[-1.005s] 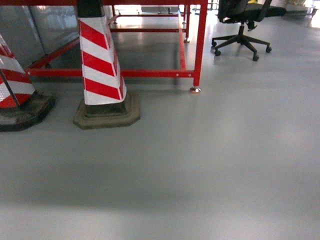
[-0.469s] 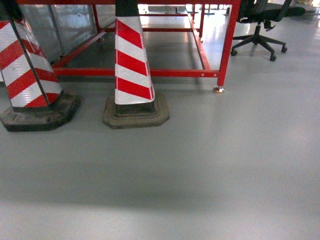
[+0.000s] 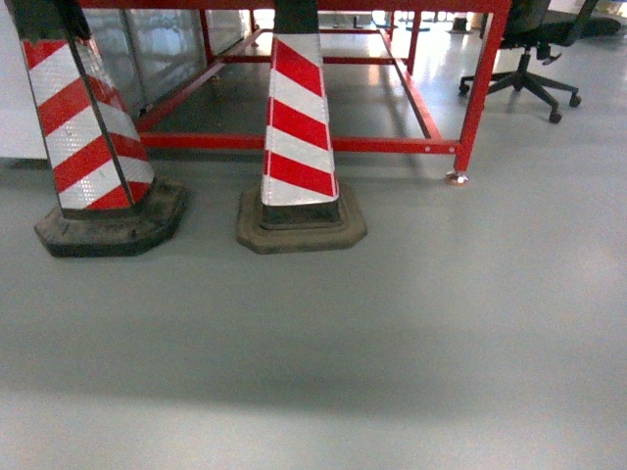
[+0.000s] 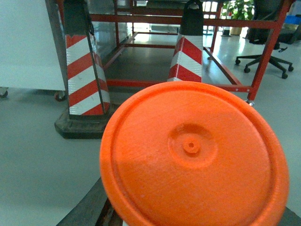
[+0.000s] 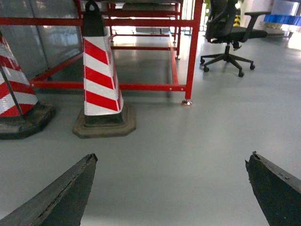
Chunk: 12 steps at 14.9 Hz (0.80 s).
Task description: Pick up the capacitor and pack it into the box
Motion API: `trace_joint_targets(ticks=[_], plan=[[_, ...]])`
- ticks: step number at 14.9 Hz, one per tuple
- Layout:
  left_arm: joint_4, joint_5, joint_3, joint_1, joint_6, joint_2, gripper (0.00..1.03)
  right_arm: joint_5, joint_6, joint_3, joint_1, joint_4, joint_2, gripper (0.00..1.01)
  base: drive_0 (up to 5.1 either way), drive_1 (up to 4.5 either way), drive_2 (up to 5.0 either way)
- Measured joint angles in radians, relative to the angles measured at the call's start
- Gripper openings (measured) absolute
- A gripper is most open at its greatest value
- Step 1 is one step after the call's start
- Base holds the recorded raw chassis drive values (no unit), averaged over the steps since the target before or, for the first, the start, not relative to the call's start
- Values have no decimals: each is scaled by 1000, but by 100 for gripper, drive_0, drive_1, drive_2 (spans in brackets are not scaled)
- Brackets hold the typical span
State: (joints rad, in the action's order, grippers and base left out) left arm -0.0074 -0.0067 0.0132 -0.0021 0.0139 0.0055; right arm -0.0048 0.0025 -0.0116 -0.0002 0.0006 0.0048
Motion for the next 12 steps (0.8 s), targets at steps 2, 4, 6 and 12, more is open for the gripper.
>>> trace_joint_targets(ticks=[2,4,6,12], plan=[[4,1,0,0,0,0,44,2,0,0,0,-11,0,98,0,0,0],[2,3,0,0,0,0,44,2,0,0,0,-7,0,98,0,0,0],[5,5,0,0,0,0,44,2,0,0,0,-2,0,98,0,0,0],[3,6,0,0,0,0,44,3,0,0,0,-5,0,98,7,440,-426]])
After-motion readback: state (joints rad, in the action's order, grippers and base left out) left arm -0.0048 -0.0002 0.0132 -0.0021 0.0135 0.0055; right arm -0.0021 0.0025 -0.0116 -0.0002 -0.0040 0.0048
